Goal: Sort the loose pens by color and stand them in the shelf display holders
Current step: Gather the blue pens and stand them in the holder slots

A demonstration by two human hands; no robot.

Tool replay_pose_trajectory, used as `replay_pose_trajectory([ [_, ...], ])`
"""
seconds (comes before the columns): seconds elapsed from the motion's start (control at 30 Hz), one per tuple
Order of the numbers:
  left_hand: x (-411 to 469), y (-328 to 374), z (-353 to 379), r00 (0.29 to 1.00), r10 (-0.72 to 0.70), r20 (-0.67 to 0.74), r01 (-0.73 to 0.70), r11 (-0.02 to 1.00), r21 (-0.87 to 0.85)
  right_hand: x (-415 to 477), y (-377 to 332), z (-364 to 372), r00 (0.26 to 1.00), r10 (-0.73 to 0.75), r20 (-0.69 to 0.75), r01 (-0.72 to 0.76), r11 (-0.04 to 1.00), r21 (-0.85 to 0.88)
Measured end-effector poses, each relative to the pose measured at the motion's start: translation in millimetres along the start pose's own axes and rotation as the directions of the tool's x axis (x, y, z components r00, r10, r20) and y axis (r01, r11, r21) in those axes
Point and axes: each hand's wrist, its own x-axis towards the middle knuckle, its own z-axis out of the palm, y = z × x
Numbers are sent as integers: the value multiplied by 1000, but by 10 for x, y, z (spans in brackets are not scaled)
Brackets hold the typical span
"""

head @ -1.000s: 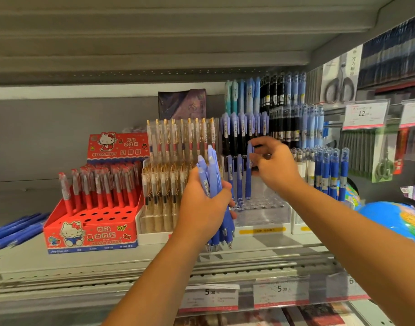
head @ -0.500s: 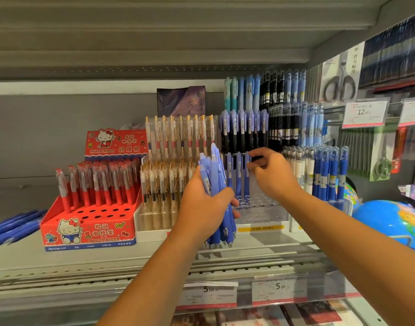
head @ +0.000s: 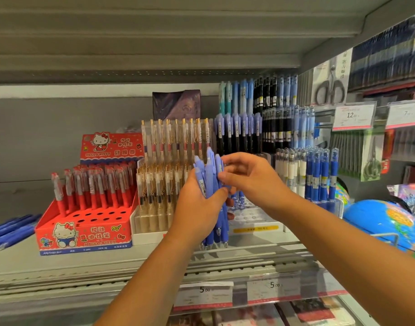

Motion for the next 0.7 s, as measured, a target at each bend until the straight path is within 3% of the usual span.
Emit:
replay_pose_trajectory([
  [0.3, 28, -50, -5, 998, 25, -52, -20, 994, 106, -8, -5, -125, 987, 39, -153, -29, 997, 70],
  [0.43, 22, -23, 15, 999, -25, -39, 25, 1000, 0, 96, -28, -283, 955, -9, -295, 14, 1000, 17],
  [0.57, 19, -17, -1, 998, -22, -51, 24, 999, 30, 202, 70, -434, 895, -96, -437, 27, 987, -161],
  [0.7, 24, -15, 5, 999, -32, -40, 33, 998, 50, 226, 223, -427, 873, -204, -443, 31, 929, -368],
])
